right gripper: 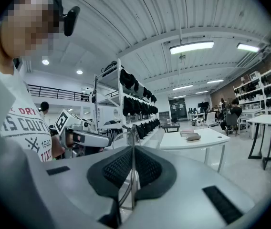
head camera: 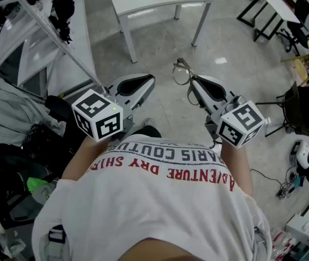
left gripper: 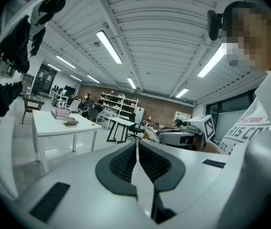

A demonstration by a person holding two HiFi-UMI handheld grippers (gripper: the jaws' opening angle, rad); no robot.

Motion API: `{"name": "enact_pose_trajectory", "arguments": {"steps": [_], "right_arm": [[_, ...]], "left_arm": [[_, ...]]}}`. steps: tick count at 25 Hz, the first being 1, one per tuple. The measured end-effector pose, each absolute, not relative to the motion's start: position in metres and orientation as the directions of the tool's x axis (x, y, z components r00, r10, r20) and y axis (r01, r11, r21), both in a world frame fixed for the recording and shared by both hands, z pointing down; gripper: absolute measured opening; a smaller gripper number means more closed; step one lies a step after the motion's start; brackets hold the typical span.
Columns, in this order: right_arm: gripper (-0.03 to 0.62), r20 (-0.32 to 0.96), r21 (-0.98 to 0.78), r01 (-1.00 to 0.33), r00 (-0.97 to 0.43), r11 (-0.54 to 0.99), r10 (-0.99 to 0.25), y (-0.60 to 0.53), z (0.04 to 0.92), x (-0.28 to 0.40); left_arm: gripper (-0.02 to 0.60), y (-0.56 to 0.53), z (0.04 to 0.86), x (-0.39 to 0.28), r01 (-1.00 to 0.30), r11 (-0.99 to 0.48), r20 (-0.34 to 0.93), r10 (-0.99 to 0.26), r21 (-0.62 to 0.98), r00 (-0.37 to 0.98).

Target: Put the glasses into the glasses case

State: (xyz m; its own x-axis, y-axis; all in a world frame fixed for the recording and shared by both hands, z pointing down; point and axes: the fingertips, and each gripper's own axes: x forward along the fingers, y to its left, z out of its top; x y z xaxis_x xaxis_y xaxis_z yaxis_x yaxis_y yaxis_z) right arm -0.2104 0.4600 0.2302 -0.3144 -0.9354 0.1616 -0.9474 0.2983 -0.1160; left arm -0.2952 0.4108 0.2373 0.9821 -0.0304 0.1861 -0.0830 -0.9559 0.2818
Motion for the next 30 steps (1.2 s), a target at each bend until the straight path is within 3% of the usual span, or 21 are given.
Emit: {"name": "enact_pose_trajectory", "arguments": {"steps": [19,30], "right_arm": [[0.031,0.188,-0.094,-0.961,-0.272,0.259,-0.944,0.417,0.247,-0.178],[0.031,0.235,-0.116,-0.96,-0.276,0.255,-0.932,0.317,0.26,-0.141]], "left_arm": [[0.038,0.364,0.248,-0.265,-0.061,-0.954,0.169,-0.012,0.292,0.986],[0.038,0.26,0.266,-0.225,-0.06,-0.936,0.167,-0.001,0.347,0.986]]}}
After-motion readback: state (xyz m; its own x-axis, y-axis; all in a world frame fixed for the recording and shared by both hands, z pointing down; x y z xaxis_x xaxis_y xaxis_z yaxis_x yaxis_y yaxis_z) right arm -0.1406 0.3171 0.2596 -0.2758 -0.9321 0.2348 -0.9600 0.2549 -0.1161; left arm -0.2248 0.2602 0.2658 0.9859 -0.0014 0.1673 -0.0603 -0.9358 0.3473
